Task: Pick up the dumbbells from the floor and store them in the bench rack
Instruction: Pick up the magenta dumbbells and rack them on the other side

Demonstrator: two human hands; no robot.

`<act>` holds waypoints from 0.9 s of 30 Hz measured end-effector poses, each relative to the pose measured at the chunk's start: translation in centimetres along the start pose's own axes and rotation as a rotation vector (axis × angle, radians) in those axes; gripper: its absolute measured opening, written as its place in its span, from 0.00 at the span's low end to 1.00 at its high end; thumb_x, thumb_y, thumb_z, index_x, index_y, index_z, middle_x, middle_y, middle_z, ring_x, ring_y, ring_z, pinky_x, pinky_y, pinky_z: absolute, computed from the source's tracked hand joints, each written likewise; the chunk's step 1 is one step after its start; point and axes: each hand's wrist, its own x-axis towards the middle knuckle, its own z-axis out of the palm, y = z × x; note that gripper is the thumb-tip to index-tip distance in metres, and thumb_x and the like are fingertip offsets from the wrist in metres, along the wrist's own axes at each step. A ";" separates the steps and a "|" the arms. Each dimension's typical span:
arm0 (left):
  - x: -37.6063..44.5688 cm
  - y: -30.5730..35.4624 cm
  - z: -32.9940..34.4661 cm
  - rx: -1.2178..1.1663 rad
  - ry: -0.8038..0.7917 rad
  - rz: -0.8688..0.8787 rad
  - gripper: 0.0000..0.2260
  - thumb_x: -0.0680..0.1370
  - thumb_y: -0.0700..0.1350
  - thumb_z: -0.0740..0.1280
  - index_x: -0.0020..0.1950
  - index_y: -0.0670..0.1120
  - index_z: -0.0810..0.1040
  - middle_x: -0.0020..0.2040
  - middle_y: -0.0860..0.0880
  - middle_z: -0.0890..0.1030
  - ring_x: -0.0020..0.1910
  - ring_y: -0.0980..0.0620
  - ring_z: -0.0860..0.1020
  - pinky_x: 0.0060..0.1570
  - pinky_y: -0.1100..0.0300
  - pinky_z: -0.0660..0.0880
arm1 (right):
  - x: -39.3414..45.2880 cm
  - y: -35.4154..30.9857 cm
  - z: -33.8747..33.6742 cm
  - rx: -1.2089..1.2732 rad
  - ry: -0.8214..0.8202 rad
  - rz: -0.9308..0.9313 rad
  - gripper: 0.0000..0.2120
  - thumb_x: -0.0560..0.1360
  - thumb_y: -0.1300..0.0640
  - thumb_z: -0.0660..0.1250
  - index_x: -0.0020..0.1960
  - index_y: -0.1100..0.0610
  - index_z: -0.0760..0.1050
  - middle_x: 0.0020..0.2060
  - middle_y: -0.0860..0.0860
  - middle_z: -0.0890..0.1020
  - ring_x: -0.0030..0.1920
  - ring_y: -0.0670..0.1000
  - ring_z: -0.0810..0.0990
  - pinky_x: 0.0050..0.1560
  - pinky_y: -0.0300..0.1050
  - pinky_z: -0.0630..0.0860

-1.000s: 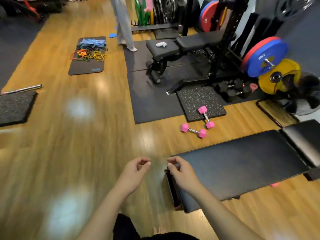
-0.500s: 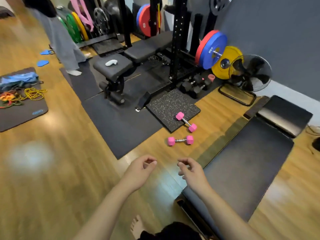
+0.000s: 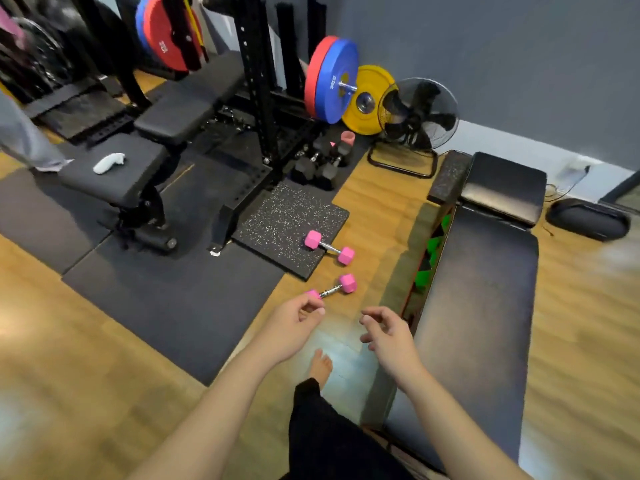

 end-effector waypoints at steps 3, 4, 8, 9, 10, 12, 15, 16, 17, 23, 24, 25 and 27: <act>5.2 0.6 -3.2 0.024 -0.028 -0.010 0.04 0.79 0.45 0.67 0.51 0.50 0.81 0.43 0.56 0.80 0.35 0.63 0.73 0.38 0.73 0.69 | 5.6 -2.8 1.3 0.006 0.025 -0.004 0.05 0.79 0.56 0.64 0.53 0.51 0.78 0.47 0.54 0.82 0.37 0.48 0.82 0.41 0.48 0.77; 6.9 0.8 -4.3 0.035 -0.043 -0.014 0.03 0.79 0.45 0.67 0.50 0.51 0.81 0.42 0.58 0.80 0.33 0.65 0.73 0.38 0.72 0.69 | 7.2 -3.8 1.5 0.019 0.039 0.005 0.05 0.79 0.57 0.64 0.53 0.52 0.78 0.47 0.55 0.82 0.37 0.48 0.82 0.41 0.46 0.77; 14.3 2.4 -7.5 0.108 -0.058 -0.002 0.04 0.78 0.43 0.68 0.48 0.53 0.80 0.40 0.57 0.80 0.30 0.66 0.74 0.41 0.65 0.70 | 12.7 -6.9 1.9 0.072 0.077 0.009 0.06 0.79 0.61 0.65 0.55 0.59 0.78 0.45 0.58 0.81 0.37 0.51 0.79 0.35 0.32 0.74; 16.2 3.0 -7.9 0.116 -0.061 0.009 0.04 0.78 0.43 0.68 0.49 0.52 0.81 0.40 0.57 0.80 0.30 0.66 0.73 0.41 0.66 0.70 | 14.1 -7.9 2.0 0.077 0.076 0.006 0.06 0.79 0.61 0.64 0.55 0.60 0.78 0.44 0.57 0.80 0.37 0.52 0.78 0.33 0.31 0.73; 17.6 3.7 -8.2 0.122 -0.062 0.023 0.04 0.78 0.43 0.68 0.50 0.51 0.81 0.41 0.57 0.80 0.30 0.67 0.73 0.40 0.67 0.70 | 15.2 -8.6 2.0 0.072 0.077 0.004 0.06 0.79 0.62 0.64 0.54 0.60 0.77 0.43 0.57 0.80 0.36 0.52 0.78 0.33 0.31 0.72; 20.5 4.6 -8.6 0.153 -0.075 0.045 0.04 0.78 0.44 0.68 0.51 0.50 0.81 0.42 0.57 0.80 0.30 0.66 0.73 0.40 0.67 0.70 | 17.5 -9.9 2.1 0.056 0.089 0.005 0.05 0.79 0.61 0.64 0.54 0.60 0.77 0.41 0.55 0.80 0.35 0.51 0.78 0.32 0.31 0.72; 23.5 4.9 -8.9 0.167 -0.110 0.068 0.04 0.78 0.45 0.68 0.52 0.48 0.81 0.40 0.58 0.78 0.28 0.66 0.72 0.39 0.64 0.69 | 19.6 -11.3 2.1 0.057 0.124 -0.006 0.06 0.79 0.61 0.64 0.55 0.59 0.77 0.41 0.53 0.80 0.37 0.51 0.79 0.34 0.32 0.72; 24.6 5.0 -9.1 0.176 -0.132 0.067 0.04 0.78 0.45 0.68 0.52 0.49 0.81 0.41 0.58 0.78 0.29 0.66 0.72 0.40 0.64 0.69 | 20.2 -11.8 2.1 0.056 0.137 -0.007 0.06 0.79 0.61 0.64 0.55 0.59 0.77 0.41 0.52 0.80 0.37 0.50 0.79 0.34 0.32 0.72; 25.7 5.0 -9.4 0.191 -0.152 0.064 0.03 0.78 0.45 0.68 0.51 0.50 0.80 0.41 0.58 0.79 0.30 0.65 0.72 0.41 0.64 0.70 | 20.8 -12.2 2.1 0.057 0.150 -0.005 0.07 0.80 0.61 0.64 0.56 0.59 0.77 0.41 0.52 0.79 0.37 0.50 0.79 0.33 0.30 0.72; 32.6 5.2 -10.7 0.255 -0.267 0.100 0.04 0.78 0.46 0.68 0.52 0.50 0.80 0.43 0.57 0.80 0.34 0.62 0.74 0.41 0.66 0.70 | 24.4 -13.2 3.0 0.073 0.272 0.070 0.07 0.80 0.60 0.64 0.56 0.57 0.77 0.45 0.52 0.80 0.37 0.53 0.81 0.38 0.39 0.78; 34.0 5.3 -11.0 0.267 -0.289 0.111 0.05 0.78 0.47 0.68 0.52 0.50 0.81 0.43 0.58 0.79 0.35 0.62 0.74 0.41 0.65 0.71 | 25.4 -13.1 3.4 0.064 0.302 0.090 0.07 0.79 0.58 0.64 0.56 0.56 0.77 0.47 0.52 0.81 0.40 0.57 0.82 0.42 0.46 0.79; 35.1 5.3 -11.2 0.281 -0.311 0.119 0.04 0.78 0.47 0.68 0.52 0.50 0.81 0.42 0.58 0.79 0.35 0.61 0.74 0.42 0.64 0.71 | 26.1 -13.1 3.8 0.065 0.327 0.111 0.07 0.79 0.57 0.65 0.56 0.54 0.77 0.48 0.52 0.81 0.41 0.59 0.83 0.44 0.50 0.79; 37.6 4.9 -11.8 0.322 -0.392 0.135 0.04 0.78 0.48 0.68 0.52 0.51 0.80 0.41 0.59 0.78 0.35 0.61 0.74 0.41 0.61 0.70 | 27.7 -13.1 5.0 0.107 0.395 0.155 0.06 0.79 0.57 0.65 0.55 0.53 0.77 0.48 0.53 0.81 0.41 0.58 0.83 0.42 0.50 0.78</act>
